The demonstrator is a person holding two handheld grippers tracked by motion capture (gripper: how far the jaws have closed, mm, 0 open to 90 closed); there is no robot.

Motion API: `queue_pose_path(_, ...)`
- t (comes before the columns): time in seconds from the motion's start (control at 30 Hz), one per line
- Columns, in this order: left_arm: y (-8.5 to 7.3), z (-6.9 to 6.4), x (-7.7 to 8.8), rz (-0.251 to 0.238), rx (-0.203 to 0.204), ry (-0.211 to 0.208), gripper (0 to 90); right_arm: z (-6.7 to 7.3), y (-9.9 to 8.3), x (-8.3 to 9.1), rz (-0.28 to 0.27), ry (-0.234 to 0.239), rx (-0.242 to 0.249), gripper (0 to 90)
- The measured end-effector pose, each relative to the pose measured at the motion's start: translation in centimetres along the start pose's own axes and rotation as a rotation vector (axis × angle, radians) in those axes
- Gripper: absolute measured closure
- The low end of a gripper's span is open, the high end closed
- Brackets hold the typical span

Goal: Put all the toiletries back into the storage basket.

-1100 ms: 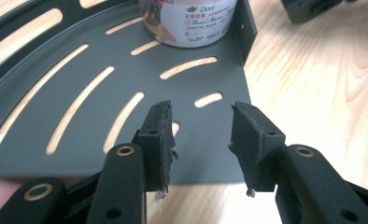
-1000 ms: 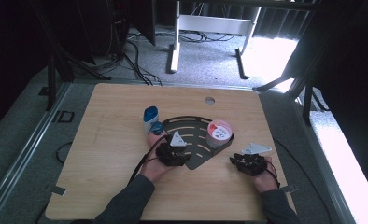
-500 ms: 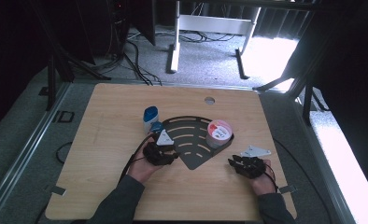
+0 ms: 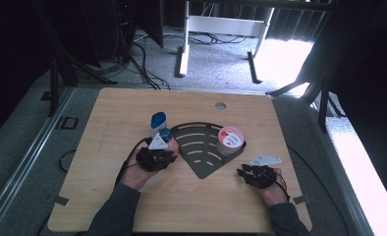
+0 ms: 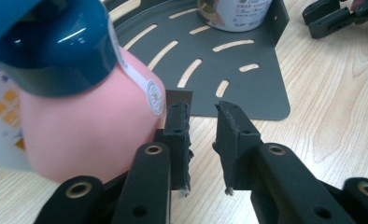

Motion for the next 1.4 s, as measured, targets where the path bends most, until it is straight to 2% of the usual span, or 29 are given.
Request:
queue_pose_path(0.27,-0.2,0.5,0.7,-0.01,0.019,-0.01,77.4,-0.2,-0.1,0.0,-0.006,0.012,-0.009,65.2)
queue_pose_path(0.37,-0.3,0.7,1.1,-0.006,0.012,0.003,79.9,-0.2,-0.1,0.0,-0.008,0.015,-0.011,64.8)
queue_pose_path(0.57,-0.5,1.5,1.9,-0.014,0.024,0.037,89.2,-0.2,-0.1,0.0,-0.011,0.019,-0.008,64.2)
queue_pose_path(0.73,-0.5,2.0,2.5,-0.037,0.054,0.053,89.9,-0.2,-0.2,0.0,-0.013,0.021,-0.009,63.9)
queue_pose_path(1.07,-0.4,3.5,4.0,-0.079,0.102,0.122,89.9,-0.2,-0.2,0.0,-0.015,0.027,-0.008,63.1)
queue_pose_path(1.4,0.2,4.3,5.1,-0.105,0.107,0.166,89.9,-0.2,-0.2,0.0,-0.016,0.03,-0.008,62.8)
Point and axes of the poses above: each handheld gripper's, and its own axes: x roughly backward along the jaws, y roughly out of its top, z roughly to its left, the point moved 6 cm from there along -x, roughly forward along the jaws, and after that the axes turned 8 degrees about -x, right-handed, at the moved point
